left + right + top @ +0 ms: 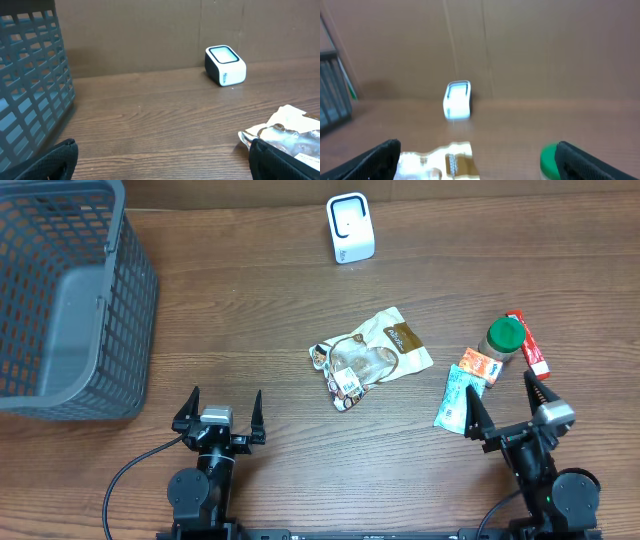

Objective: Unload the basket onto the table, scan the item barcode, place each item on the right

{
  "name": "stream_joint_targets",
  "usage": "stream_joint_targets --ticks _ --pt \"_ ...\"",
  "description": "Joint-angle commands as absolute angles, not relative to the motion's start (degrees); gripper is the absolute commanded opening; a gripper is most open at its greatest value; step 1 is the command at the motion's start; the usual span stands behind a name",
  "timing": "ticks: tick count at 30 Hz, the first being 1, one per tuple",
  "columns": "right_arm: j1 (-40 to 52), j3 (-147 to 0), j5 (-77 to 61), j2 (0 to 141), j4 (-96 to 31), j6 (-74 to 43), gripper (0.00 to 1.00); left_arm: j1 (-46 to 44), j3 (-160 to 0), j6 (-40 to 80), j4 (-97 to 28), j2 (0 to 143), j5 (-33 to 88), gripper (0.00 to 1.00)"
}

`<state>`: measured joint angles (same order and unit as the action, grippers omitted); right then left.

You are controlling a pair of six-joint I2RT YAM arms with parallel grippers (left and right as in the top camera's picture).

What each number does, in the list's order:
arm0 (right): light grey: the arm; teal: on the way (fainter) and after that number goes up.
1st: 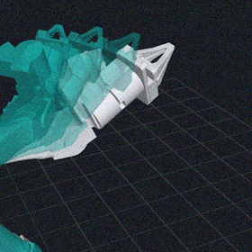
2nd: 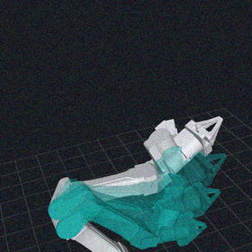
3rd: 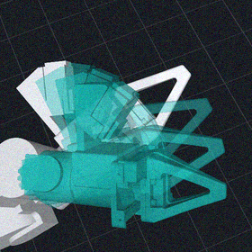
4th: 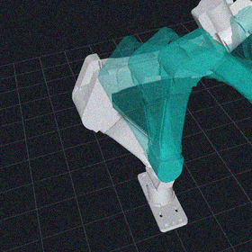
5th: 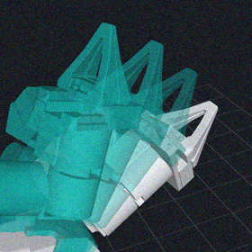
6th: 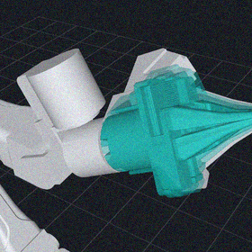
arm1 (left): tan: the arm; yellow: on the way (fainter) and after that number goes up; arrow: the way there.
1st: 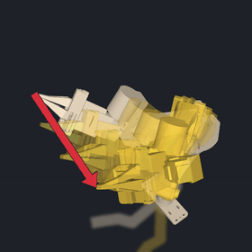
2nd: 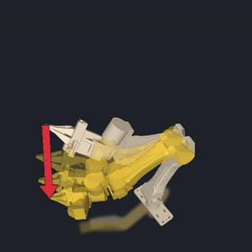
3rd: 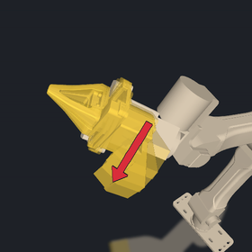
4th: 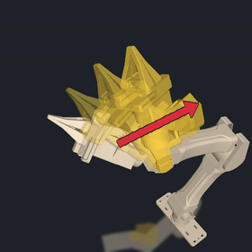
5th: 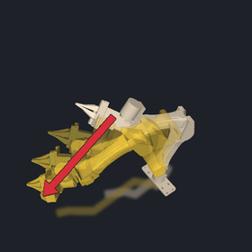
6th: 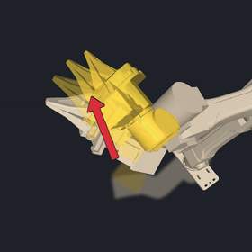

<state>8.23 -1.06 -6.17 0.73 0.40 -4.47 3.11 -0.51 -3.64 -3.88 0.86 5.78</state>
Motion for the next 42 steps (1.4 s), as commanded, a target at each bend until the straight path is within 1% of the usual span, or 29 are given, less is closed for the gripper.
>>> stream_joint_targets --ticks 1,4,10,12,28,36,42 --pt "7.86 -0.45 -6.09 0.16 -4.23 -4.23 1.00 3.25 -0.27 -5.15 -4.03 0.21 5.58 1.00" --pt "7.86 -0.45 -5.93 0.16 -4.36 -1.80 1.00 3.25 -0.27 -5.15 -4.05 0.21 5.58 1.00" --pt "7.86 -0.45 -6.11 0.16 -4.25 7.81 1.00 3.25 -0.27 -5.15 -4.05 0.21 5.58 0.99" --pt "7.86 -0.45 -6.09 0.16 -4.27 9.23 1.00 3.25 -0.27 -5.15 -4.05 0.21 5.58 0.99" --pt "7.77 -0.45 -5.91 0.16 -4.25 9.30 1.00 3.25 -0.27 -5.15 -4.03 0.21 5.58 1.00" --pt "5.21 -0.45 -5.91 0.16 -4.25 9.30 1.00 3.25 -0.27 -5.15 -4.03 0.21 5.61 1.00" --pt "5.15 -0.45 -5.91 0.16 -4.25 9.30 1.00 3.25 -0.27 -5.15 -4.05 0.21 5.58 1.00"
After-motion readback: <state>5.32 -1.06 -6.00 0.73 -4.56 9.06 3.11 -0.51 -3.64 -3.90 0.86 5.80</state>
